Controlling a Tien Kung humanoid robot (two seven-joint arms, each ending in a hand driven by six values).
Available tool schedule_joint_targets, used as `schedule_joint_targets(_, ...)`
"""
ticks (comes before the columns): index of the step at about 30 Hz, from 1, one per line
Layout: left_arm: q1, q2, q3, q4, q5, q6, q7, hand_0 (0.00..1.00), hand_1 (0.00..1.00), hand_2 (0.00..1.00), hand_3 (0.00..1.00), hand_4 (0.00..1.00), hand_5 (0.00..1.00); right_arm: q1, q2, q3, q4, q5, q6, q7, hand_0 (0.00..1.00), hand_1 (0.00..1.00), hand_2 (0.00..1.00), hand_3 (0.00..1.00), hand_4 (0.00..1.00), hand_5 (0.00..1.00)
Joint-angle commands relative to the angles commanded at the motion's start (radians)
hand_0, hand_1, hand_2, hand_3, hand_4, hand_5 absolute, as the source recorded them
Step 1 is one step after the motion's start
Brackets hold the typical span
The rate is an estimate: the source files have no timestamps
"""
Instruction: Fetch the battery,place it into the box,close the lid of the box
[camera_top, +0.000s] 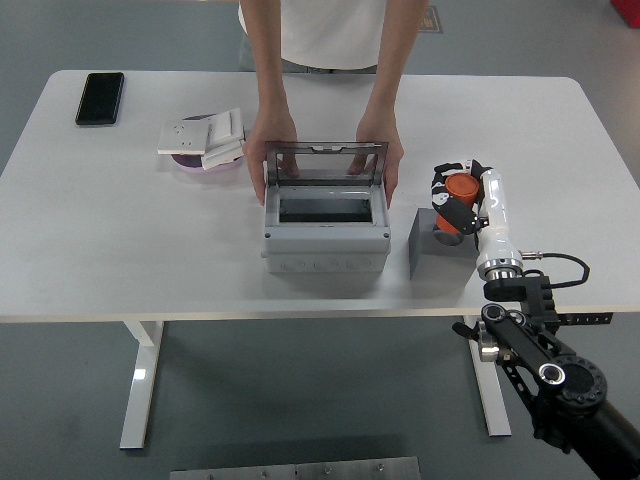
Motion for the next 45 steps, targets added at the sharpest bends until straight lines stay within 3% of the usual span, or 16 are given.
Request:
schedule_joint_targets(9, 0.000, 0.001, 0.004, 0.001, -0.008, 0.000, -0.003, 0.642, 0.745, 0.600, 0.542, 0.394, 0.002, 0.052, -0.060, -0.029, 0.086, -0.125, 0.005, -0.121, 0.380, 0.328, 0.299, 0.312, 0.126, 0.002)
schedule_joint_targets(18, -0.002, 0.003, 0.004, 0.001, -0.010, 0.001, -0.004, 0.642, 0.745, 0.602, 0.542, 0.396, 0.002, 0.107, -0.096, -0.076, 0.159, -0.332, 0.050, -0.291, 0.346, 0.309, 0.296, 0.310, 0.105, 0.002)
schedule_joint_targets(29, -0.003, 0.004, 0.008, 0.001, -0.018, 0.002, -0.007, 0.642, 0.745, 0.603, 0.542, 0.399, 0.002, 0.139, -0.108, -0.154, 0.215, -0.580, 0.145, -0.448, 0.323, 0.293, 0.286, 0.294, 0.082, 0.002)
schedule_joint_targets(45, -0.004, 0.006, 0.005, 0.002, -0.013, 0.001, -0.005, 0.642, 0.746, 0.603, 0.542, 0.401, 0.002, 0.181, -0.081, -0.260, 0.208, -0.716, 0.217, -0.527, 0.318, 0.288, 0.282, 0.292, 0.077, 0.002)
